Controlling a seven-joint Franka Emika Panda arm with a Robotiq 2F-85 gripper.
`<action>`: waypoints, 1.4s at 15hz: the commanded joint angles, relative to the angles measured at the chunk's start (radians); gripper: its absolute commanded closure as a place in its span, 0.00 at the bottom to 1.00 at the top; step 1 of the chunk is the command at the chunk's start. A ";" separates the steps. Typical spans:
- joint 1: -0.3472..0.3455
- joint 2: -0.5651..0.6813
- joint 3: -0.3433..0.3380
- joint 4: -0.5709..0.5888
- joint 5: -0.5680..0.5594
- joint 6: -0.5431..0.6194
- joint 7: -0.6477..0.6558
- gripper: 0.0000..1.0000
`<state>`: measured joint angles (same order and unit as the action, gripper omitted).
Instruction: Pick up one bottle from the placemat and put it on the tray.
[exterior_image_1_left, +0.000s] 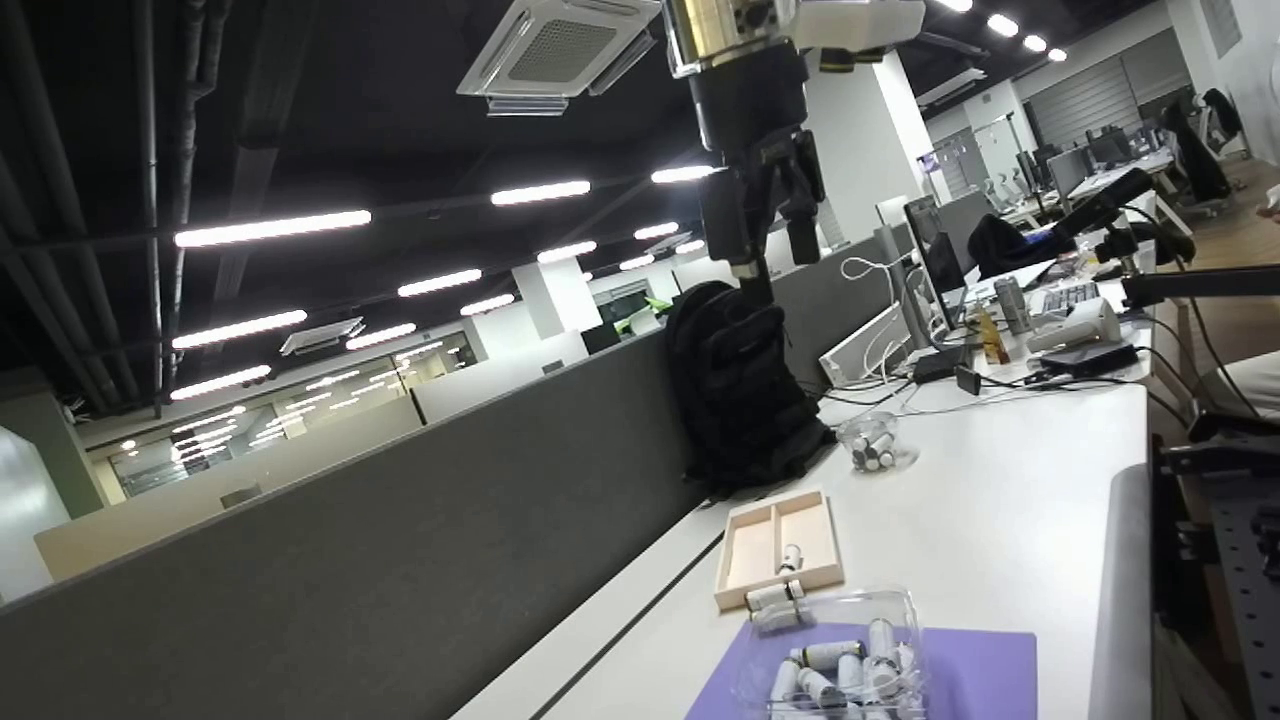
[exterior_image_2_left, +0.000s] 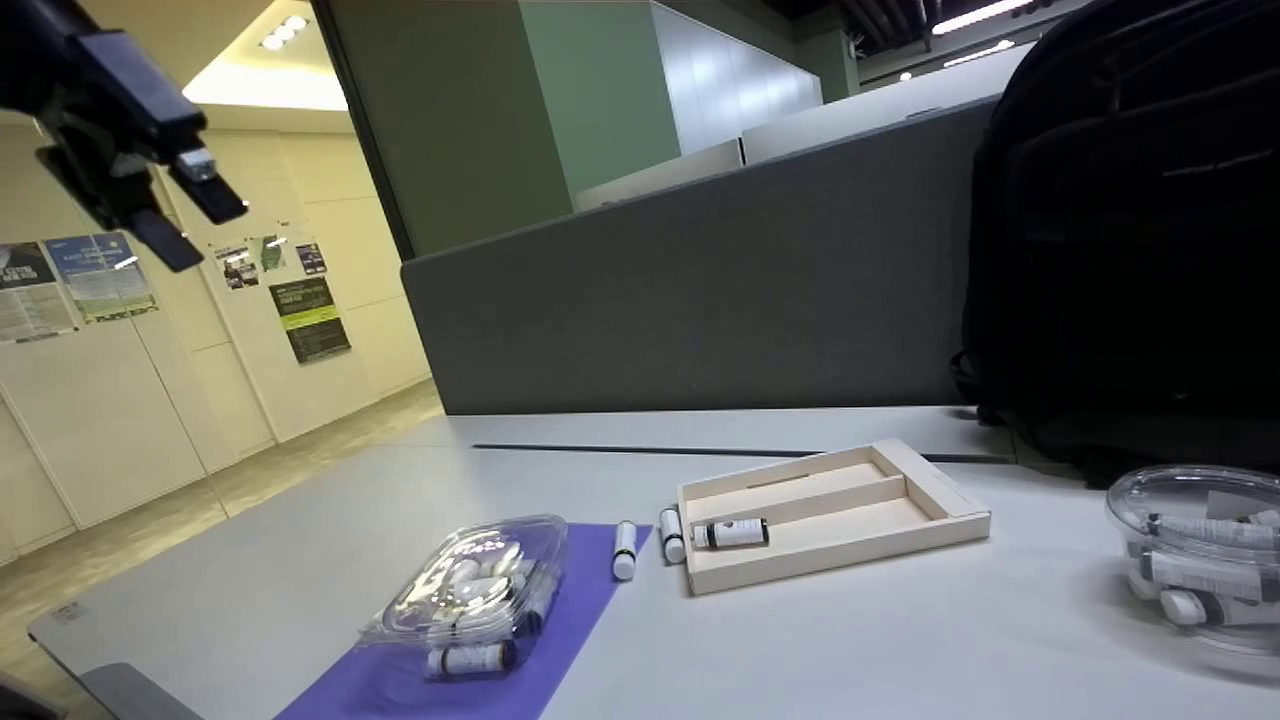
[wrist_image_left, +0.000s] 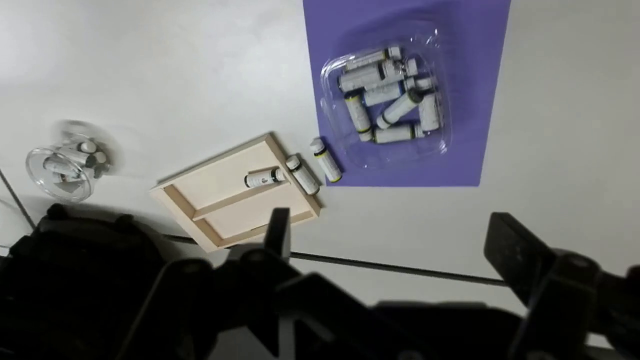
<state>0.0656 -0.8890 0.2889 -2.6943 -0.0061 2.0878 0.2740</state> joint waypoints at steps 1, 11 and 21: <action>-0.059 0.117 -0.119 0.014 0.004 0.132 -0.035 0.00; -0.070 0.600 -0.281 0.235 -0.008 0.302 -0.347 0.00; -0.052 0.709 -0.313 0.314 0.020 0.265 -0.503 0.00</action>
<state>0.0185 -0.1998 -0.0191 -2.3980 0.0193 2.3612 -0.2511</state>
